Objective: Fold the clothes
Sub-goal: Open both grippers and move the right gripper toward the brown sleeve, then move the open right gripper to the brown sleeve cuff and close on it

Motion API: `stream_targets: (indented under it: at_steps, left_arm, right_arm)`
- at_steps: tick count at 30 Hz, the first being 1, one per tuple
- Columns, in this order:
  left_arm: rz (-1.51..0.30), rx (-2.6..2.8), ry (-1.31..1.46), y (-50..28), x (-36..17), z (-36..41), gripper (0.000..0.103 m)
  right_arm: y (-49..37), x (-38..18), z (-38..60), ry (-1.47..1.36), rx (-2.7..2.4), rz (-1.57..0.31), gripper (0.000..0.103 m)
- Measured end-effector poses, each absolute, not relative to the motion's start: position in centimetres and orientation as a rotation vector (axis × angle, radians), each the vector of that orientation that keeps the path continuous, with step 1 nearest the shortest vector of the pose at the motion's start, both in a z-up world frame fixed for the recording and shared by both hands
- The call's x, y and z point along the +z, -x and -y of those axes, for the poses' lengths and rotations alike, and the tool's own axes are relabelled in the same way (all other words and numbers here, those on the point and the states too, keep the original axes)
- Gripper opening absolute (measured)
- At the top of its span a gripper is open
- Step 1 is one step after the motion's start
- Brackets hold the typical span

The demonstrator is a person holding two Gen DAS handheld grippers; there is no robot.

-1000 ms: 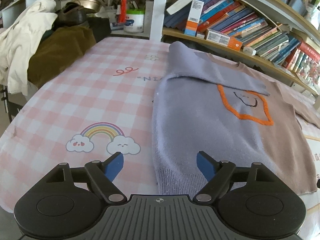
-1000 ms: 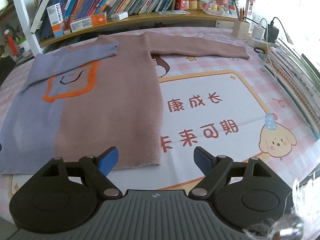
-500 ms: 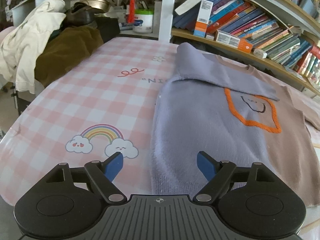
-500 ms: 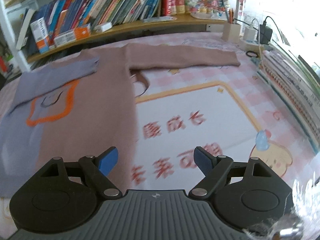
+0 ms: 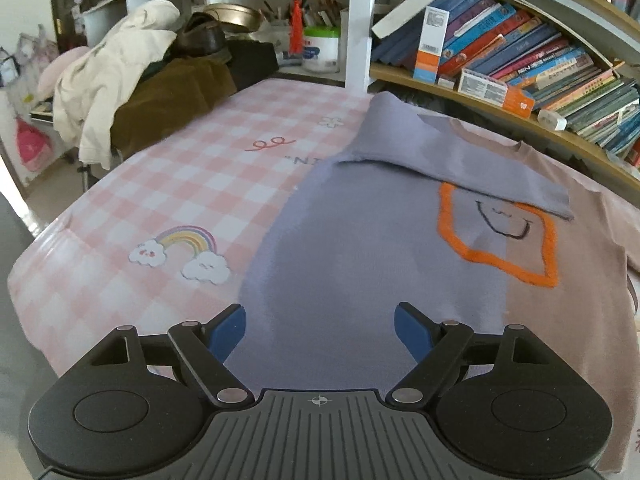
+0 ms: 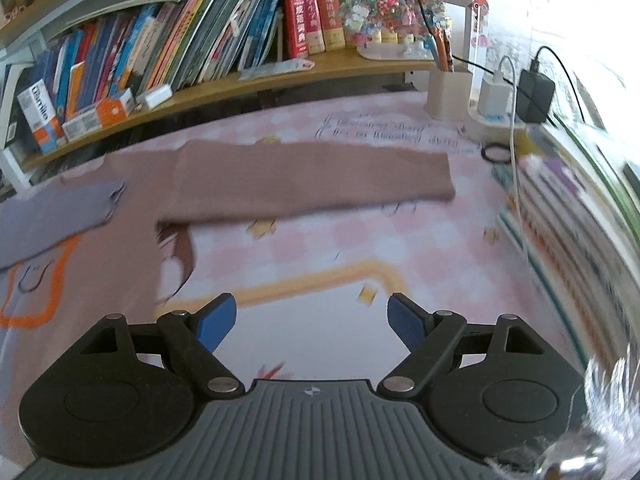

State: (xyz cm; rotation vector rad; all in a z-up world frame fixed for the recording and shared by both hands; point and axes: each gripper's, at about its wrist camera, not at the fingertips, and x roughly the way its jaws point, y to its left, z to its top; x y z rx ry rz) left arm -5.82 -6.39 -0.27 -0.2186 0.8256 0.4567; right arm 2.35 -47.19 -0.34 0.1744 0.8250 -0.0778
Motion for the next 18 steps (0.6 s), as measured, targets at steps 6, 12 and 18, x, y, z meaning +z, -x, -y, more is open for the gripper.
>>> stream_targets:
  at_steps: [6,12,18]
  left_arm:
    - [-0.853,0.505,0.206,5.8,-0.6,10.3,0.084]
    - [-0.879,0.532,0.185,5.7,-0.6,12.8,0.084]
    - [-0.897,0.536,0.164,5.9,-0.6,14.3,0.084]
  right_arm:
    - [-5.3,-1.5,51.6,-0.179,-0.032,-0.82,0.082]
    - [-7.5,-3.1,54.7,-0.182,-0.017,-0.845,0.082]
    - [-9.2,-3.9,55.5,-0.178,0.021,-0.873,0.081]
